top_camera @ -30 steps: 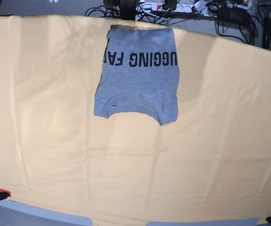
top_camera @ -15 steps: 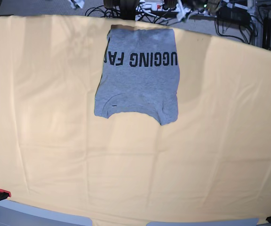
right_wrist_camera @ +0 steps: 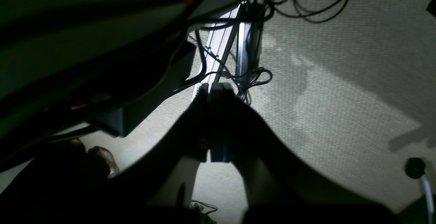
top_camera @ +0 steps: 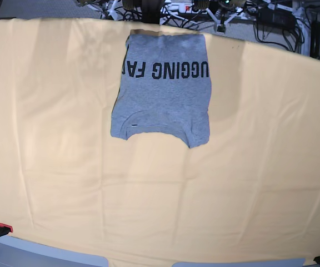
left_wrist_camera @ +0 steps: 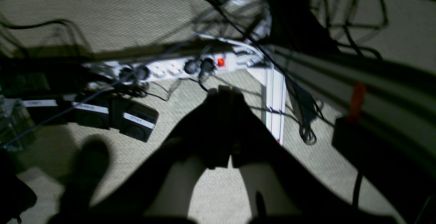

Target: Layout the t-shirt on the table in an organized manner, then fold the t-shirt properly

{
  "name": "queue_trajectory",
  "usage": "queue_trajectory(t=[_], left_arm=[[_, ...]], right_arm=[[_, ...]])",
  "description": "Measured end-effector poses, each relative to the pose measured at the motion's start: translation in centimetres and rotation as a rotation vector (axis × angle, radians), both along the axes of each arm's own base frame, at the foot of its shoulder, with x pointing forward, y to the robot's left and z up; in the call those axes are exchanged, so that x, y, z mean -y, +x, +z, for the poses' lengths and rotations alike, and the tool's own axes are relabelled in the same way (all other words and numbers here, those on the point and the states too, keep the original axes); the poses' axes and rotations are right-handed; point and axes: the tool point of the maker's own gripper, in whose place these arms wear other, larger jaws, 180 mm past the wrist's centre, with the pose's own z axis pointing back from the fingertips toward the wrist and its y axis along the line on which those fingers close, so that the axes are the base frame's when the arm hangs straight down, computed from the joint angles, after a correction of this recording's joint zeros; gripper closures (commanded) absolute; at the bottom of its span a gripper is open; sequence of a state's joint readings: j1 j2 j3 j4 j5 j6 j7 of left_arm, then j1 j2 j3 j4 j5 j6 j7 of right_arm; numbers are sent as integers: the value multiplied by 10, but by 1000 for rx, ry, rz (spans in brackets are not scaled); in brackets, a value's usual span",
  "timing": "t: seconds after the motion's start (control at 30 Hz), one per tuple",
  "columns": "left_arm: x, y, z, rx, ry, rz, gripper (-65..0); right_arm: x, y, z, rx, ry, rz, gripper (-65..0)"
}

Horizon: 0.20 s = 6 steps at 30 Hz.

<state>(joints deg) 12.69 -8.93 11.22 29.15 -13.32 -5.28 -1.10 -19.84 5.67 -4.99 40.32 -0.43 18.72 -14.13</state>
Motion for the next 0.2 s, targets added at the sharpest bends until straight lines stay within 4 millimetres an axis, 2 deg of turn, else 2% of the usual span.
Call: queue_trajectory(t=[0.2], left_arm=[[42, 2, 0, 18, -30, -18, 0]], right_arm=[[-10, -1, 0, 3, 13, -10, 0]])
